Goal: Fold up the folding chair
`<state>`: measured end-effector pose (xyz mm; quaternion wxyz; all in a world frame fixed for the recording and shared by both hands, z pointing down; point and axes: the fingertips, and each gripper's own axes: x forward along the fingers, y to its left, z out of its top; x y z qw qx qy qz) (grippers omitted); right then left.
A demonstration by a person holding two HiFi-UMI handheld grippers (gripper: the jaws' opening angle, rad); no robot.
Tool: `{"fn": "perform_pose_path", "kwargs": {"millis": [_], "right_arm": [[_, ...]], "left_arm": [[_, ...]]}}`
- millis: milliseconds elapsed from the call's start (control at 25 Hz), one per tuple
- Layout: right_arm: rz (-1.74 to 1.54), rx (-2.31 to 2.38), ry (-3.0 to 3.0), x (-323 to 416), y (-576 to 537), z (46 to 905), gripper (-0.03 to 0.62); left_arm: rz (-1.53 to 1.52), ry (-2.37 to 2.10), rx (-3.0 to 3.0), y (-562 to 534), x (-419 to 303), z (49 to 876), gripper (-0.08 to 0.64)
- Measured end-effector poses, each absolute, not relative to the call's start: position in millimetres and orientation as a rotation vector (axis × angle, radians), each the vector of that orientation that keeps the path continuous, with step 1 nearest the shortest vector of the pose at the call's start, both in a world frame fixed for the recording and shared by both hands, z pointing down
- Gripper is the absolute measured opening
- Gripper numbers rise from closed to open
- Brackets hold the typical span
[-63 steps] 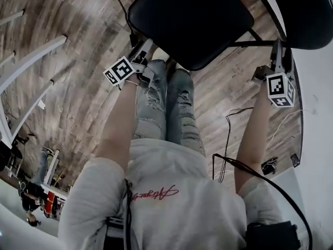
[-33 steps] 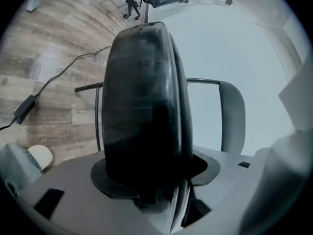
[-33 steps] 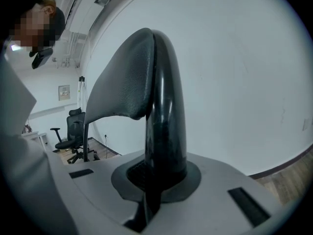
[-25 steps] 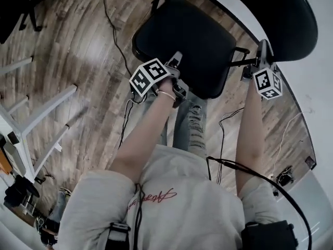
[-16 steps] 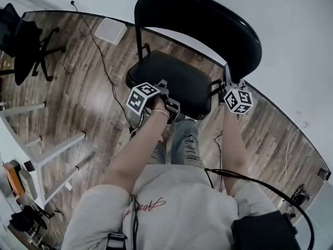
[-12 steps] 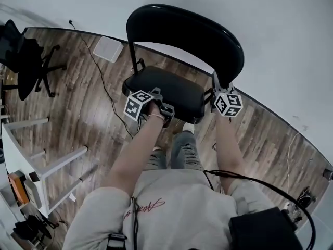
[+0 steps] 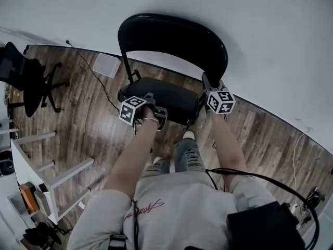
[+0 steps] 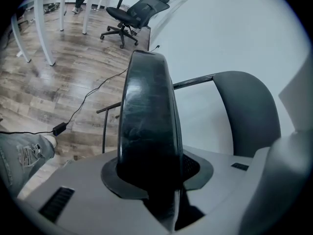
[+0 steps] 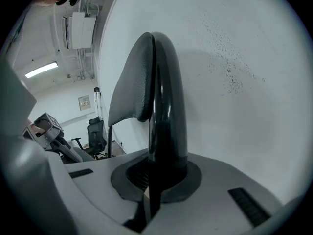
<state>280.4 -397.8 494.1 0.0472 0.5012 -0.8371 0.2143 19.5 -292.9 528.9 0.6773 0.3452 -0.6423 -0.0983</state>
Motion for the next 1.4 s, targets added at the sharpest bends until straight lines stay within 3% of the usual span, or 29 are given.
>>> {"fn": "perform_pose_path", "kwargs": {"millis": [1120,1400], "right_arm": [[0.765,1.596,-2.366,299.8,-450.4,491.3,0.017],[0.863,1.613,-2.382,308.4,-459.8,477.0,0.127]], "left_arm": [[0.016,-1.566,0.665,-414.5,55.5,515.1,0.155],[0.034,-1.577,0.67,-447.5,65.0,518.0,0.138]]}}
